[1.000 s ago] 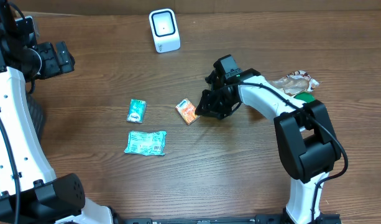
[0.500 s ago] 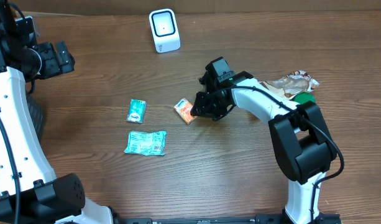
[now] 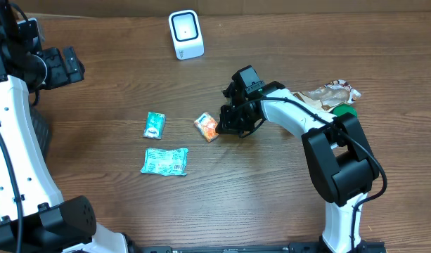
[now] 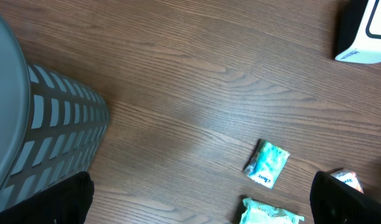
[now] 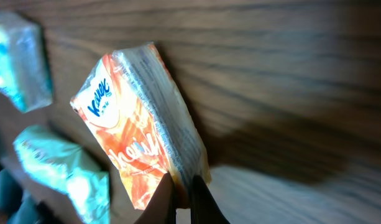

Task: Scan the item barcode
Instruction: 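Lift the orange packet and carry it toward the scanner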

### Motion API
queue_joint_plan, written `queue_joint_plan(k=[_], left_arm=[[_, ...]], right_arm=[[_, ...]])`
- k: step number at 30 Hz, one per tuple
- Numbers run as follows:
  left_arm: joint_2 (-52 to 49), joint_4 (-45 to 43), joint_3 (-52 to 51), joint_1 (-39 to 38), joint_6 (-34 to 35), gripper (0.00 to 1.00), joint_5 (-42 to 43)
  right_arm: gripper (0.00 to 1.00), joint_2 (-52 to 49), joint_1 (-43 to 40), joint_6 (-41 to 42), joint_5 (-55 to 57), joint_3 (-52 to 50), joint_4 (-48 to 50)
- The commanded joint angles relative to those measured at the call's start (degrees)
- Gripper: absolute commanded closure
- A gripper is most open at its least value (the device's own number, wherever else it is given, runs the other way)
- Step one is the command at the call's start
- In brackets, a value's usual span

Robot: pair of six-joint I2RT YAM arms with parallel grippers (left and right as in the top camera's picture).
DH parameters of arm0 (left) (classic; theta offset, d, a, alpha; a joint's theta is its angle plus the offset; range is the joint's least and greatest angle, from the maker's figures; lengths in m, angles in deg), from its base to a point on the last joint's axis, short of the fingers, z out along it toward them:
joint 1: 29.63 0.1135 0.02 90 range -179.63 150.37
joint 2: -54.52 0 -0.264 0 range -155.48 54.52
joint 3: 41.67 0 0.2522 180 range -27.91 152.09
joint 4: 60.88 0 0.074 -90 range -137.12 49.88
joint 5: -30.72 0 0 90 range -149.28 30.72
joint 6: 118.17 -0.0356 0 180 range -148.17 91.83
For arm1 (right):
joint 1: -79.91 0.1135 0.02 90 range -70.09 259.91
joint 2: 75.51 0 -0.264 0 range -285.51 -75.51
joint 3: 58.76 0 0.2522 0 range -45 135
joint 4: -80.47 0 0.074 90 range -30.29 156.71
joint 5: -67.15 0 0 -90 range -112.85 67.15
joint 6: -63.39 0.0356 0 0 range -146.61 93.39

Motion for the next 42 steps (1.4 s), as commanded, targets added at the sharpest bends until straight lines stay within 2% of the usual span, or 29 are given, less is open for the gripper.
queue_joint_plan(k=[1,8,12,14,16,27,33,37,42], left_arm=[[0.2,-0.1,0.5,0.0,-1.3,0.01,-0.2],[0.2,-0.1,0.5,0.0,-1.3,0.0,-0.2],[0.2,-0.1,0.5,0.0,-1.3,0.0,-0.2],[0.2,-0.1,0.5,0.0,-1.3,0.0,-0.2],[0.2,-0.1,0.5,0.0,-1.3,0.0,-0.2],[0.2,-0.1,0.5,0.0,-1.3,0.01,-0.2],[0.2,-0.1,0.5,0.0,-1.3,0.0,-0.2],[0.2,-0.1,0.5,0.0,-1.3,0.0,-0.2],[0.2,-0.1,0.5,0.0,-1.3,0.0,-0.2]], right_arm=[[0.96,4.9,-0.6,-2.3,-8.2,1.0,0.3],[0.96,11.7,-5.9,-2.3,-26.3,1.0,1.7],[0.96,12.8,-9.9,-1.4,-43.5,1.0,5.0],[0.96,12.8,-12.0,2.1,-49.9,1.0,7.7],[0.96,12.8,-13.6,7.0,-51.3,1.0,9.4],[0.96,12.8,-16.8,23.8,-53.2,1.0,17.2],[0.96,12.8,-16.8,24.7,-52.0,1.0,20.3],[0.96,12.8,-15.6,20.3,-43.7,1.0,19.9],[0.96,12.8,-10.8,13.0,-20.3,1.0,9.7]])
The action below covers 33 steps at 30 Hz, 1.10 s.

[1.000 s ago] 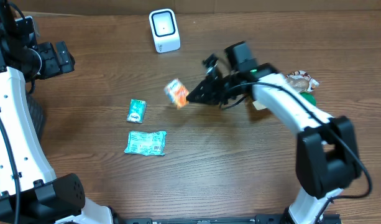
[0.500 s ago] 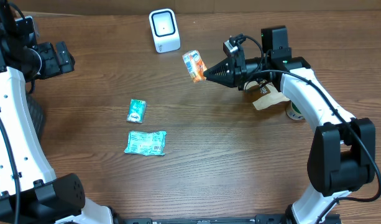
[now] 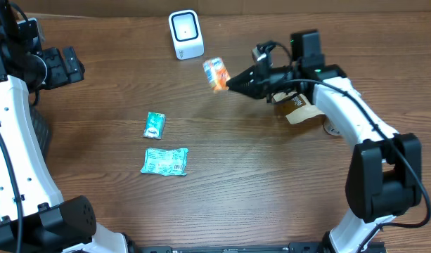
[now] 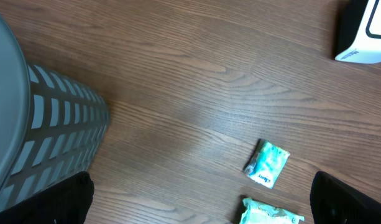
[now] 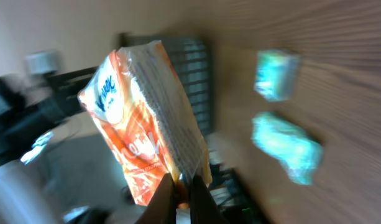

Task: Scan the item barcode
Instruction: 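Lift the orange packet and carry it toward the scanner, then hold the orange packet in front of the white scanner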

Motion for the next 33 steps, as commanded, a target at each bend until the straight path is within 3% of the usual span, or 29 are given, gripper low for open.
queue_joint_plan(k=[1,7,11,15,21,26,33], left_arm=[[0.2,-0.1,0.5,0.0,-1.3,0.0,-0.2],[0.2,0.0,0.5,0.0,-1.3,0.0,-0.2],[0.2,-0.1,0.5,0.0,-1.3,0.0,-0.2],[0.2,-0.1,0.5,0.0,-1.3,0.0,-0.2],[0.2,-0.1,0.5,0.0,-1.3,0.0,-0.2],[0.2,-0.1,0.5,0.0,-1.3,0.01,-0.2],[0.2,-0.1,0.5,0.0,-1.3,0.0,-0.2]], right_arm=[[0.96,1.2,4.7,-5.8,22.2,0.8,-4.2],[0.96,1.2,12.3,-7.5,46.6,2.8,-11.9],[0.96,1.2,15.1,-9.6,64.8,10.4,-18.1],[0.96,1.2,18.4,-15.9,81.9,18.5,-17.2],[0.96,0.5,24.5,-32.7,97.7,19.0,1.6],[0.96,-4.6,25.8,-45.0,98.1,18.7,20.2],[0.96,-18.0,24.9,-70.9,98.5,18.7,42.8]])
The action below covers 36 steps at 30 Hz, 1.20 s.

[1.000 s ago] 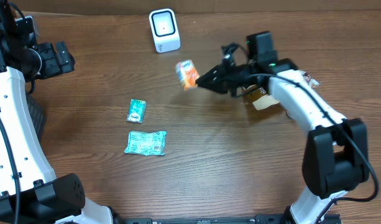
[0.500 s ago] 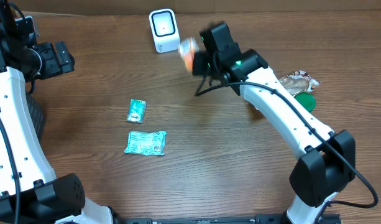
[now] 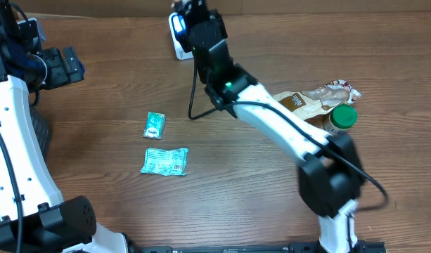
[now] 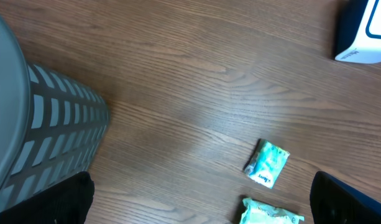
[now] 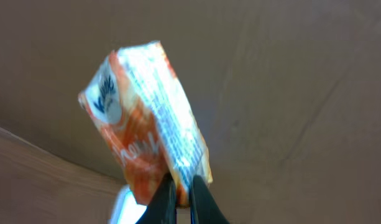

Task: Scan the item barcode
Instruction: 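Hold the orange packet in front of the white scanner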

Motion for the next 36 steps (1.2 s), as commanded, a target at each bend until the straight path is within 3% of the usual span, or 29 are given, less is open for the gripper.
queue_joint_plan(k=[1,5,8,26,36], left_arm=[[0.2,-0.1,0.5,0.0,-1.3,0.0,-0.2],[0.2,0.0,0.5,0.0,-1.3,0.0,-0.2],[0.2,0.0,0.5,0.0,-1.3,0.0,-0.2],[0.2,-0.1,0.5,-0.1,-1.3,0.0,-0.2],[0.2,-0.1,0.5,0.0,-1.3,0.0,-0.2]], right_arm=[[0.96,-8.1,-0.8,-18.6,2.0,-0.1,5.7],[0.96,-15.2,-0.8,-28.9,2.4,0.0,13.9],[0.96,-18.5,-0.8,-31.9,2.4,0.0,15.7],[0.96,-20.5,-2.3,-31.3,-2.1,0.1,23.3],[0.96,-20.5,-5.6,-20.8,-3.0,0.1,21.3]])
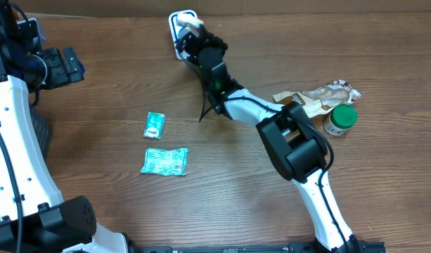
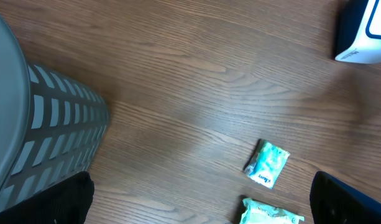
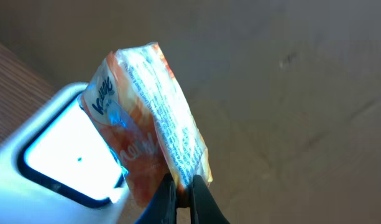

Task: Scan the item barcode
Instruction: 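Hold the orange packet in front of the white scanner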

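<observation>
An orange Kleenex tissue pack (image 3: 143, 118) is pinched by its lower edge in my right gripper (image 3: 181, 186), which is shut on it. The pack hangs directly in front of the lit window of the white barcode scanner (image 3: 56, 149). In the overhead view the scanner (image 1: 178, 34) stands at the table's far edge, with the right gripper (image 1: 195, 35) up against it and the pack mostly hidden by the arm. My left gripper (image 1: 66, 65) is far off to the left; it (image 2: 202, 202) is open and holds nothing.
A small teal packet (image 1: 154, 125) and a larger teal pack (image 1: 164, 161) lie left of centre. A brown bag (image 1: 317, 97) and a green-lidded jar (image 1: 339, 118) sit at the right. A grey slatted bin (image 2: 41, 118) stands beside the table's left edge.
My right gripper has brought the orange pack down from in front of the cardboard wall to right before the scanner's lit window. The left arm has not moved.
My right gripper was shut on the orange pack on the table beside the teal packs. Then it held the pack in the air right of the scanner, then above the scanner, and now against its window.
</observation>
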### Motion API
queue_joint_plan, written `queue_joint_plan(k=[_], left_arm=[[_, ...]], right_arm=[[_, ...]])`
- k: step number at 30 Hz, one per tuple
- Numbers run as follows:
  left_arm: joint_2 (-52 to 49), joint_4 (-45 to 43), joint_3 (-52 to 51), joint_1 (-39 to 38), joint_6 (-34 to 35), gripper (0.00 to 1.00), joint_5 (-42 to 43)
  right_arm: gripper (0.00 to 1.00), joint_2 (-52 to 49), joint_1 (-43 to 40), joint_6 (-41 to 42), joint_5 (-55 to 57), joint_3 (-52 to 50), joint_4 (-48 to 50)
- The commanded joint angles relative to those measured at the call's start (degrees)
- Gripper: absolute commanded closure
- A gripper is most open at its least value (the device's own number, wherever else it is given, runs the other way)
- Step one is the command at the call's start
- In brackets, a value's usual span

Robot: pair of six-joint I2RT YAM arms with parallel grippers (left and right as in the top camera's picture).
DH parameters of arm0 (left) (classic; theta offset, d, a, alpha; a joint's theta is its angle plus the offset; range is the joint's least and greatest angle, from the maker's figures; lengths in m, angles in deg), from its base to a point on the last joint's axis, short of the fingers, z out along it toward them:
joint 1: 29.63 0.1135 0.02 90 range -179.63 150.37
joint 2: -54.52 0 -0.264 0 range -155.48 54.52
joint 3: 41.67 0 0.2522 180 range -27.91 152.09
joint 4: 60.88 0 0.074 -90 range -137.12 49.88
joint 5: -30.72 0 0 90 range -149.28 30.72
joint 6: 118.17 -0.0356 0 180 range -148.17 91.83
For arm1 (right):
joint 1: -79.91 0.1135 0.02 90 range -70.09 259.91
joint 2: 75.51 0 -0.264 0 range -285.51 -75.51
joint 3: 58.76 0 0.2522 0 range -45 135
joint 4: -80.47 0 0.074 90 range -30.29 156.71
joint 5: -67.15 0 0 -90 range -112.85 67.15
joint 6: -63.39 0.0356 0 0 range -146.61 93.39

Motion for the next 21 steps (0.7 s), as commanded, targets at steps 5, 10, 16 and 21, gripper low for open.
queue_joint_plan(k=[5,10,16,21], left_arm=[[0.2,-0.1,0.5,0.0,-1.3,0.0,-0.2],[0.2,-0.2,0.5,0.0,-1.3,0.0,-0.2],[0.2,-0.2,0.5,0.0,-1.3,0.01,-0.2],[0.2,-0.2,0.5,0.0,-1.3,0.0,-0.2]], right_arm=[[0.96,0.5,-0.3,3.5,-0.4,0.5,1.1],[0.96,0.5,1.4,3.0,0.0,0.5,2.7],[0.96,1.0,4.5,0.0,1.7,0.5,2.9],[0.96,2.5,6.6,0.3,5.1,0.5,2.6]])
